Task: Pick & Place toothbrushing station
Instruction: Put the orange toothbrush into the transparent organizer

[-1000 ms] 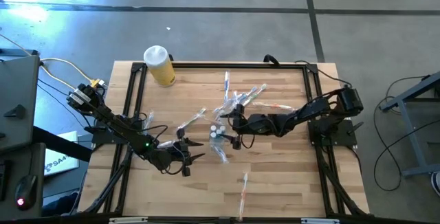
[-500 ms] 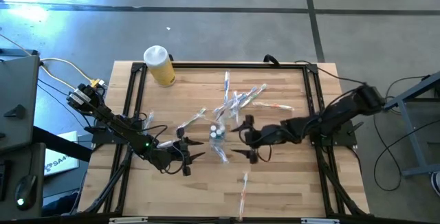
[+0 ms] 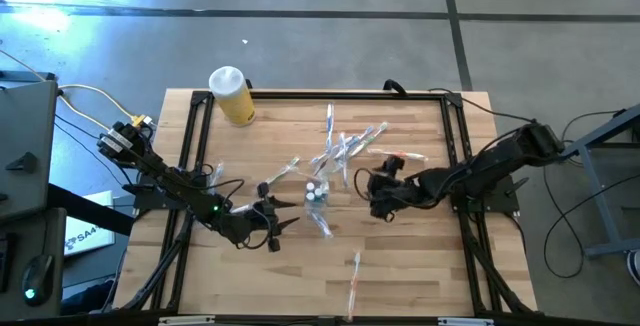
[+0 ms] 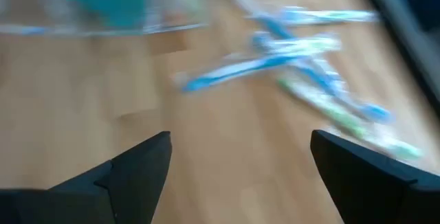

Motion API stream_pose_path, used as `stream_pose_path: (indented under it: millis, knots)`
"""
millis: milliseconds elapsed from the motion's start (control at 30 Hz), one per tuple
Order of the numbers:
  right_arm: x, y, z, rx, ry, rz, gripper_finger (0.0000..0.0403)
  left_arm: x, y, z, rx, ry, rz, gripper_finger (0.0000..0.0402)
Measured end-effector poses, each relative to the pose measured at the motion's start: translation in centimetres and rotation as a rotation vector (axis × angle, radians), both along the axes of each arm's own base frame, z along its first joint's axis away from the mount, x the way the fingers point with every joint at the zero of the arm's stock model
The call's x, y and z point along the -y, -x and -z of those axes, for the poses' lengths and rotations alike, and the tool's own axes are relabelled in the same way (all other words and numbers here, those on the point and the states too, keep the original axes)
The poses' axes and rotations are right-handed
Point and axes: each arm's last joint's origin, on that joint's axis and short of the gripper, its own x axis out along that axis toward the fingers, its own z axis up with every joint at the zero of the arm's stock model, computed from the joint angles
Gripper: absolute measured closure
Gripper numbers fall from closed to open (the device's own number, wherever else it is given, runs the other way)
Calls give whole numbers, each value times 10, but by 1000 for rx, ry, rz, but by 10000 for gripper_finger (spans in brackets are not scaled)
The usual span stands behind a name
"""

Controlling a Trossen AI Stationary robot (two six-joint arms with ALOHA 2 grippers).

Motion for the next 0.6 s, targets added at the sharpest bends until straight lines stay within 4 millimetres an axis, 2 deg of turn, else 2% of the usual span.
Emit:
stream_pose_path:
  millis: [200,333,600]
  knots:
    - [32,-1,0,-5,76,184,63,-13,-8,2,-14,58,5,236]
    - [63,5,6,-102,-15,290,63,-17,-11,3,-26,100,43,236]
    - [100,10,12,-224,-146,247,63,-16,-11,3,-28,104,57,236]
